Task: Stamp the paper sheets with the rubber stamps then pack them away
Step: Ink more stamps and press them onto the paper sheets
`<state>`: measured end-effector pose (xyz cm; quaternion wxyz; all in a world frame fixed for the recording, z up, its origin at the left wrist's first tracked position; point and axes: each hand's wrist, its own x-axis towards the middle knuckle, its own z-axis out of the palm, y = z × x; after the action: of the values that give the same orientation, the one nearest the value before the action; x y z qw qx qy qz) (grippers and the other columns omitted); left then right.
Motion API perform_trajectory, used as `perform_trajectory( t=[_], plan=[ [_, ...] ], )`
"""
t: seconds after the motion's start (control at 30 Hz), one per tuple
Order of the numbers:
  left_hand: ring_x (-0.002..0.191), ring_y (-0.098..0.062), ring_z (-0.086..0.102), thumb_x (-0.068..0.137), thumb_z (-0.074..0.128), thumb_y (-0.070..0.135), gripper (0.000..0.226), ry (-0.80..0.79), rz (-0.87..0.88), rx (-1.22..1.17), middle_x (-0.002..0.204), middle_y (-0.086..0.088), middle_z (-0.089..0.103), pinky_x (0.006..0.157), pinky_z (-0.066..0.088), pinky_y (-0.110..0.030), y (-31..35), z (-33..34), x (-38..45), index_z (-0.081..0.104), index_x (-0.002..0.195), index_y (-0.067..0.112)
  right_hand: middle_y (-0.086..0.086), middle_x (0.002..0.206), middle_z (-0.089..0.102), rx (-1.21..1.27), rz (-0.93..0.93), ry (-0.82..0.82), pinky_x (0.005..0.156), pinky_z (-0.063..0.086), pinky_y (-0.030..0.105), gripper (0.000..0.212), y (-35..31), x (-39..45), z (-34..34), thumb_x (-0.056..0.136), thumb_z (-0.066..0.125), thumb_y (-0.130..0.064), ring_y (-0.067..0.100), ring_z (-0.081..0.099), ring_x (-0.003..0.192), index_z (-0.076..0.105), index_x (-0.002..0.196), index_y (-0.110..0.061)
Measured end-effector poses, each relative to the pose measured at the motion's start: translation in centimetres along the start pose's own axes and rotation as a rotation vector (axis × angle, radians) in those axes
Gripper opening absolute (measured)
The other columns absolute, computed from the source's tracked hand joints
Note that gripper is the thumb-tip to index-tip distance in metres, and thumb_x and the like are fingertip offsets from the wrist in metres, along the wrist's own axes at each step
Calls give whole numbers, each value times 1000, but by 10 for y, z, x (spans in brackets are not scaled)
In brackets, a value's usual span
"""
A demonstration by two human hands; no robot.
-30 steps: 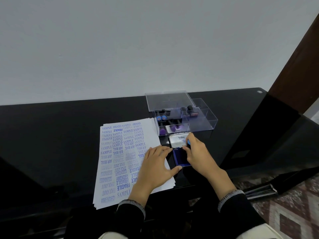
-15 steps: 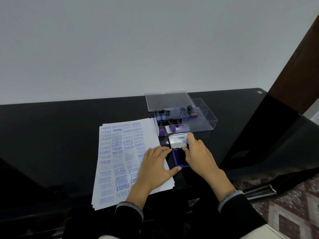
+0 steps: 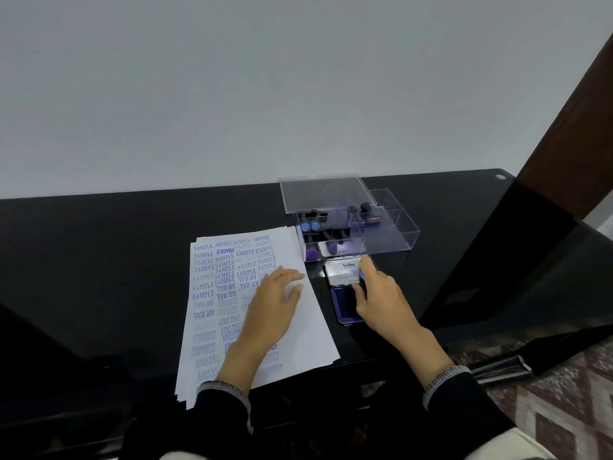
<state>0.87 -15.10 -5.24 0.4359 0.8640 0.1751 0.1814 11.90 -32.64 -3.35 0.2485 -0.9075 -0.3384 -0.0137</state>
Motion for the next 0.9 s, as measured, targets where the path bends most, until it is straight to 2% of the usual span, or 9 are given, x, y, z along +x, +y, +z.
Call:
perform_trajectory(
  t=[0.17,0.27,0.33,0.43,0.53,0.63,0.8,0.9],
  plan=[
    [142,-10,27,99,50,19,27,183,-81,174,140,8,51,117,11,-30,-20,-36,-1,62,123,22,1,72,51,4,11,-20,46,30,22,26,-1,6,-4,91,54,-11,15,50,60,31,92,-21],
    [142,-10,26,99,50,18,28,255,-134,246,141,5,49,119,20,-42,-36,-57,-4,61,125,19,4,79,53,-46,12,6,49,31,22,22,-2,3,1,92,53,-11,18,51,66,33,96,-20],
    [143,-13,25,98,52,19,31,293,-157,318,143,2,47,120,14,-43,-47,-68,-6,59,128,17,5,84,53,-85,10,29,53,33,24,19,-3,1,5,92,52,-11,20,51,70,37,103,-17],
    [147,-18,16,97,52,26,38,293,-221,420,148,-1,41,120,3,-45,-60,-77,-9,55,133,16,5,82,54,-31,10,43,53,35,25,20,-1,0,6,92,52,-11,19,52,70,38,106,-15],
    [148,-18,8,97,49,36,45,262,-272,452,154,0,32,119,-1,-46,-63,-78,-14,49,138,19,4,80,56,67,27,32,53,42,29,23,0,0,2,90,54,-8,18,55,68,34,95,-19],
    [148,-17,8,97,45,44,51,237,-278,500,157,1,27,119,-3,-45,-65,-75,-15,43,143,22,3,78,55,73,31,22,52,38,25,26,0,1,1,91,53,-8,18,54,66,31,92,-20],
    [148,-16,8,97,42,47,53,229,-276,515,157,1,24,119,-4,-45,-65,-73,-16,40,144,23,6,88,56,-43,14,58,57,38,28,20,-1,-1,7,92,53,-13,22,55,75,36,104,-16],
    [148,-17,8,98,40,47,52,224,-273,527,158,2,23,118,-4,-45,-65,-73,-17,39,145,23,5,84,59,43,22,62,54,46,32,25,0,0,5,91,54,-9,19,57,70,31,93,-21]
  ],
)
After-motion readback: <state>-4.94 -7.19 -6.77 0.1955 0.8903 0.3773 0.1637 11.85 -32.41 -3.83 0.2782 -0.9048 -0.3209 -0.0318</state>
